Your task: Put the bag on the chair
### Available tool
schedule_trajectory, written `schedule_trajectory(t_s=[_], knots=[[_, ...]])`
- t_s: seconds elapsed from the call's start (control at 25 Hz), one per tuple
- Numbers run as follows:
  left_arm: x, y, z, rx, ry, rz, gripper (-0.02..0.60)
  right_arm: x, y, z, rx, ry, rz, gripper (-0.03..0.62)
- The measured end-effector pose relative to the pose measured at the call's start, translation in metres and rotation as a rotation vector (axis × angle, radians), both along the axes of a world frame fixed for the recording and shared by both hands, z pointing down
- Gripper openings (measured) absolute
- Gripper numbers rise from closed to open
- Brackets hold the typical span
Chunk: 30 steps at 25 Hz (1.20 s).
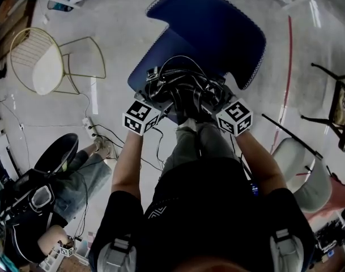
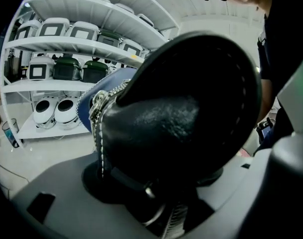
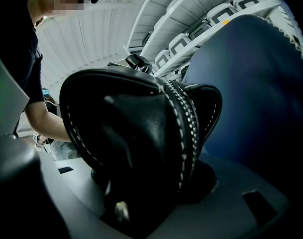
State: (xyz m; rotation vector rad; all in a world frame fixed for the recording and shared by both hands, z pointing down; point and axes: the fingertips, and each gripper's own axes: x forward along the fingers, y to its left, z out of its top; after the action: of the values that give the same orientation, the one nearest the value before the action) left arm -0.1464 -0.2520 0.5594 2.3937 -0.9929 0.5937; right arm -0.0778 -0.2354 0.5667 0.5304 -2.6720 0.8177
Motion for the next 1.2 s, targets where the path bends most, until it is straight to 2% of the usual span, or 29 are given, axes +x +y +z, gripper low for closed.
schedule_trajectory(t_s=[0.4,0.56,0.72,1.2], knots=[[0.000,-0.036,0.035,0.008,-0.038,0.077,0.341,-0.001,-0.030,0.037,0.030,-0.002,0.082,0.236],[0.001,-0.036,0.051,-0.013,-0.047,0.103,0.342,-0.001,-0.027,0.053,0.008,0.004,0.109,0.236],[-0.001,-0.031,0.069,-0.048,-0.042,0.103,0.342,-0.002,-0.022,0.070,-0.010,0.019,0.108,0.238],[-0.007,-0.035,0.078,-0.010,-0.002,0.088,0.360,-0.006,-0.025,0.078,0.009,0.046,0.092,0.244]])
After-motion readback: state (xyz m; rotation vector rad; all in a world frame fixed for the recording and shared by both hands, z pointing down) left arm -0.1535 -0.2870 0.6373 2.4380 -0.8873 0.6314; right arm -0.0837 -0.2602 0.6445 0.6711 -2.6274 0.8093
